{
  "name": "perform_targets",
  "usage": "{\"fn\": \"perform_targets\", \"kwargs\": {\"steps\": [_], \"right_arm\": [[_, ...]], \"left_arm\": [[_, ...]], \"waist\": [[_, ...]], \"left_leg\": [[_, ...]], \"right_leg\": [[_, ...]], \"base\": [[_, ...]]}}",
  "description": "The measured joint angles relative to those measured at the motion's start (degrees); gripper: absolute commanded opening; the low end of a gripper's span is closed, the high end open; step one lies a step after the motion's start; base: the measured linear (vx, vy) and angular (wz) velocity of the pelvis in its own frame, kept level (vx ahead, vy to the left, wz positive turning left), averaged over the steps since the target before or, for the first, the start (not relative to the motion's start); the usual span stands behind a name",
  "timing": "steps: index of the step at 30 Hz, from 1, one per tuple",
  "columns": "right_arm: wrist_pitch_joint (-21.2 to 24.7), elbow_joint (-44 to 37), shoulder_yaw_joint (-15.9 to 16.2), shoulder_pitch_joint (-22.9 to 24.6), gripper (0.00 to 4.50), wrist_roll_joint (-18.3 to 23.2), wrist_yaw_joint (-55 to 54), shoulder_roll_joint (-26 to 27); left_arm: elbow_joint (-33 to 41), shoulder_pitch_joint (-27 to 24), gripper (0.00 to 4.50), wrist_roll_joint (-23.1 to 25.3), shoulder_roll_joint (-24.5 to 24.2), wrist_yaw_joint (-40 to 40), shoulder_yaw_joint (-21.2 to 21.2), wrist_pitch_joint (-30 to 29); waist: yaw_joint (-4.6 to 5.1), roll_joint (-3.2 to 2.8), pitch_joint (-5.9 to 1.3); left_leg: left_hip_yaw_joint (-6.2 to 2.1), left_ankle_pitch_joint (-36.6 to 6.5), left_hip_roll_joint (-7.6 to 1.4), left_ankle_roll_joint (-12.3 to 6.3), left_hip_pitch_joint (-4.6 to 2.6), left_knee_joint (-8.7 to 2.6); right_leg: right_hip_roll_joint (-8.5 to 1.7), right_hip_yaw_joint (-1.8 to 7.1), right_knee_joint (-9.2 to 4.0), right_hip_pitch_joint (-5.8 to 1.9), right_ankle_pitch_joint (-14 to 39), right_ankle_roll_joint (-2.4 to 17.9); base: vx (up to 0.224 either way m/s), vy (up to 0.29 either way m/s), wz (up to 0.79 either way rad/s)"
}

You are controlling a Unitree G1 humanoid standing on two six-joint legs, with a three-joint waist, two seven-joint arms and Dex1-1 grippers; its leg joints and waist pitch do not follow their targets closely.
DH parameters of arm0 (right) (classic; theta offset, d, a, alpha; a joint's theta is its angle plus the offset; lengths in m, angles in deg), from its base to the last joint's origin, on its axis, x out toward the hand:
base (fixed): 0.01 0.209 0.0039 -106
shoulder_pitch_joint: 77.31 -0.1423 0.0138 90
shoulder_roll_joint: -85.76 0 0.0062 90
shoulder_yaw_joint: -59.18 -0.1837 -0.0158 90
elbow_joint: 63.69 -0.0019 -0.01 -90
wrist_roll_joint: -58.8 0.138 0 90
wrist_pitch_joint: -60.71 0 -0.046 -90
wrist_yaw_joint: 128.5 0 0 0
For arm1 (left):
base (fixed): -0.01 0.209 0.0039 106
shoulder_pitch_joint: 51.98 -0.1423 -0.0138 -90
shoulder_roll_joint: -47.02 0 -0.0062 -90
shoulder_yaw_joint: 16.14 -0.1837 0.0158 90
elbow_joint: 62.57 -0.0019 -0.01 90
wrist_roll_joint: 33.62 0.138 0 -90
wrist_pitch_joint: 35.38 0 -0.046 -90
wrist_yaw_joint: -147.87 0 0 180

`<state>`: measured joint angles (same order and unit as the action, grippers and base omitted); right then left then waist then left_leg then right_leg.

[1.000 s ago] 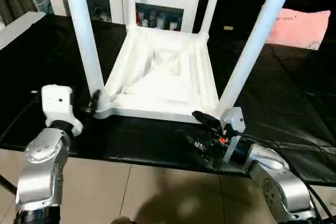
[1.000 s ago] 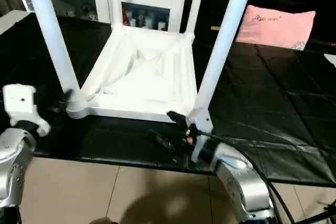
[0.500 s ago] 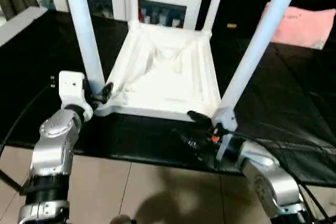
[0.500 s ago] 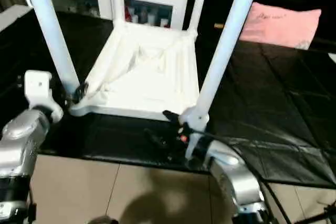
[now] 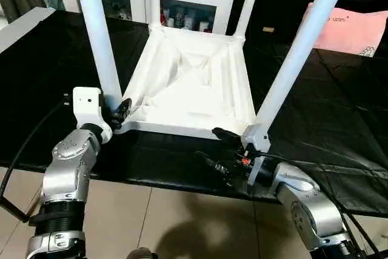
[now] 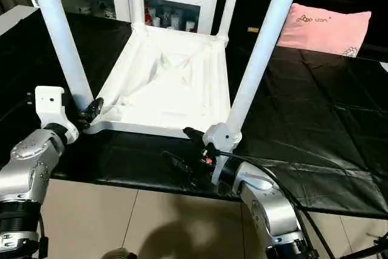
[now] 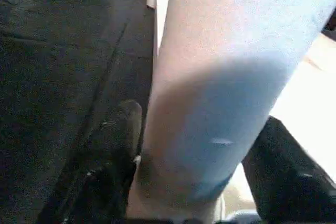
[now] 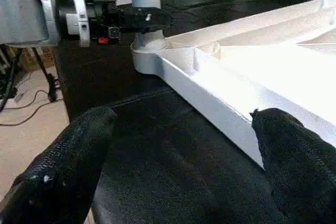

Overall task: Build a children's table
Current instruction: Flip table

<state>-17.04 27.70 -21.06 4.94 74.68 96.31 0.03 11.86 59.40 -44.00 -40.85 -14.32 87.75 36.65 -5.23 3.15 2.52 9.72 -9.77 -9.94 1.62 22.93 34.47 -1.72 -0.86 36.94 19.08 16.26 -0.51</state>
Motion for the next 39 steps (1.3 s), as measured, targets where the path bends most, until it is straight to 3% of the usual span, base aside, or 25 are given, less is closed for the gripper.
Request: {"fn": "perform_targets", "kwargs": {"steps": [6, 15, 20, 25, 29, 32, 39], "right_arm": [[-0.1, 0.0, 0.2, 0.0, 4.50, 0.0, 0.1, 0.0], [-0.2, 0.0, 0.2, 0.4, 4.50, 0.0, -0.1, 0.1], [1.9, 0.2, 0.1, 0.2, 4.50, 0.2, -1.8, 1.4], [3.9, 4.0, -0.2, -1.5, 4.50, -0.8, -6.9, 3.4], [3.9, 8.4, -4.2, -3.9, 4.50, 0.8, -12.2, 8.6], [3.2, 10.8, -8.0, -7.1, 4.50, 4.6, -14.6, 12.3], [-0.6, 26.0, -16.6, -18.4, 4.50, 10.7, -21.6, 18.9]], "left_arm": [[0.5, 0.0, 2.41, -1.2, 1.1, -0.8, 1.3, -1.4], [3.6, 0.0, 2.34, -2.9, 4.3, -4.6, 3.6, -5.6], [8.1, 0.0, 2.34, -9.3, 9.4, -8.0, 6.8, -11.1], [11.8, -0.9, 2.33, -15.0, 14.9, -9.7, 7.7, -14.8], [14.5, -1.8, 2.27, -14.7, 15.4, -11.0, 7.3, -16.3], [16.0, -2.2, 2.27, -14.5, 15.4, -12.4, 5.9, -17.5], [16.7, -2.2, 2.27, -14.5, 16.8, -13.4, 5.5, -18.0]], "waist": [[-0.07, -0.01, 0.02], [0.03, -0.24, 0.21], [0.06, -0.41, 0.37], [-0.07, 0.15, 0.58], [0.23, 0.29, 0.65], [0.19, 0.24, 0.65], [0.14, 0.20, 0.65]], "left_leg": [[0.04, 0.0, 0.00, 0.00, 0.00, 0.00], [0.17, 0.0, 0.01, -0.01, 0.00, -0.02], [0.23, 0.0, 0.02, -0.05, 0.06, -0.06], [0.26, 0.1, 0.00, -0.17, 0.19, -0.07], [0.32, 0.1, 0.00, -0.18, 0.23, -0.08], [0.38, 0.1, 0.00, -0.18, 0.27, -0.14], [0.43, 0.2, -0.01, -0.20, 0.47, -0.16]], "right_leg": [[-0.03, 0.00, 0.00, 0.00, 0.0, 0.0], [-0.09, 0.05, -0.02, 0.04, 0.0, 0.0], [-0.10, 0.06, -0.01, 0.15, 0.0, 0.0], [-0.11, 0.03, -0.07, 0.21, 0.0, 0.0], [-0.11, 0.10, -0.10, 0.28, 0.0, 0.0], [-0.11, 0.15, -0.09, 0.39, 0.0, 0.0], [-0.13, 0.12, 0.07, 0.67, 0.0, 0.0]], "base": [[0.000, 0.000, 0.00], [0.000, 0.000, 0.00], [0.000, 0.000, 0.00], [0.000, 0.000, 0.00], [0.000, 0.000, 0.00], [0.000, 0.000, 0.00], [0.000, 0.000, 0.00]]}}
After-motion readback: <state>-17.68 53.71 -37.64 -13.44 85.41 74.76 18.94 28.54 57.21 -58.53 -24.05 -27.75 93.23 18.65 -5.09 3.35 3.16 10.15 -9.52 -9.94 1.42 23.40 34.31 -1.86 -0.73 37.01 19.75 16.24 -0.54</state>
